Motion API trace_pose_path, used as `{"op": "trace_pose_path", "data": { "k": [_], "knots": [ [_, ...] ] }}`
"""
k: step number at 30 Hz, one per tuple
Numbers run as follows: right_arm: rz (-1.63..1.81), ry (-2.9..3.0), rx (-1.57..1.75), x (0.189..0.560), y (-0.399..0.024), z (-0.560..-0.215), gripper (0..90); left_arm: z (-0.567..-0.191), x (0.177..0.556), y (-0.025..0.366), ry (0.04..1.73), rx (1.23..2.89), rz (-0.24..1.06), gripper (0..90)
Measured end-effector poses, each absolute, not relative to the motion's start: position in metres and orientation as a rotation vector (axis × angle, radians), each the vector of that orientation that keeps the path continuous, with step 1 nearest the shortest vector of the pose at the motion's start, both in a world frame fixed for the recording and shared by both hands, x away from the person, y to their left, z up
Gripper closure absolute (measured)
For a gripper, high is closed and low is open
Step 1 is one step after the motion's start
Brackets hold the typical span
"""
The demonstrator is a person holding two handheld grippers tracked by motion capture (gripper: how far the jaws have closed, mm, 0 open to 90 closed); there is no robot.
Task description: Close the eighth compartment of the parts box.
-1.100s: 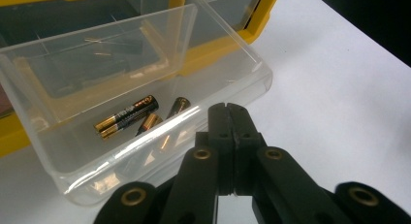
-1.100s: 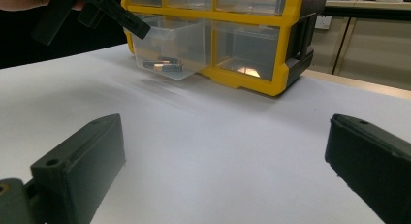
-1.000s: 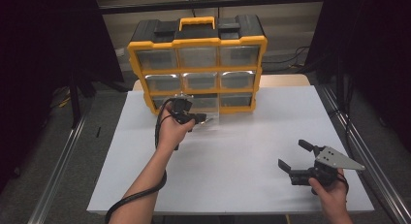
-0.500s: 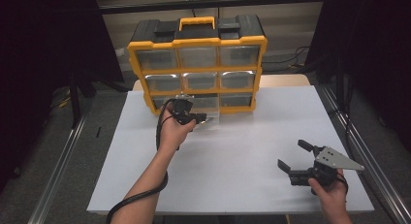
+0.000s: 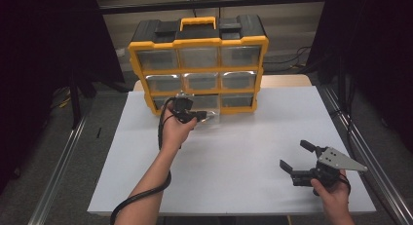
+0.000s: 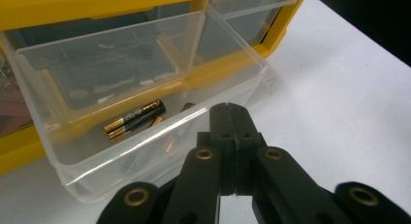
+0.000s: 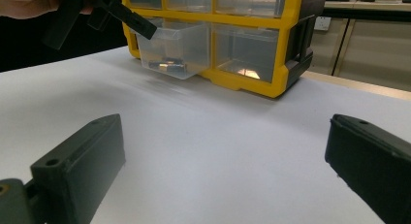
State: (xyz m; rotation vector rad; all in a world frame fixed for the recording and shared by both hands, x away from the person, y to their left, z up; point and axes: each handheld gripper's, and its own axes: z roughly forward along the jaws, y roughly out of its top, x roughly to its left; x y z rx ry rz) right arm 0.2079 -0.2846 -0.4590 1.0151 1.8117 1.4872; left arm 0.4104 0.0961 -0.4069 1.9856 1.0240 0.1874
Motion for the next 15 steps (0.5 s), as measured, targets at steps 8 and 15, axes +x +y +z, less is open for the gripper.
{"op": "trace_pose_path", "data": {
  "k": [8, 15],
  "knots": [
    [1.489, 1.811, 1.013, 0.2085, -0.2849, -0.4594, 0.2, -0.4064, 0.4141, 0.0966, 1.042, 1.965, 0.210, 90.0],
    [1.488, 1.817, 1.010, 0.2084, -0.2846, -0.4593, 0.1, -0.4065, 0.4163, 0.0950, 1.051, 1.955, 0.221, 90.0]
  ]
}}
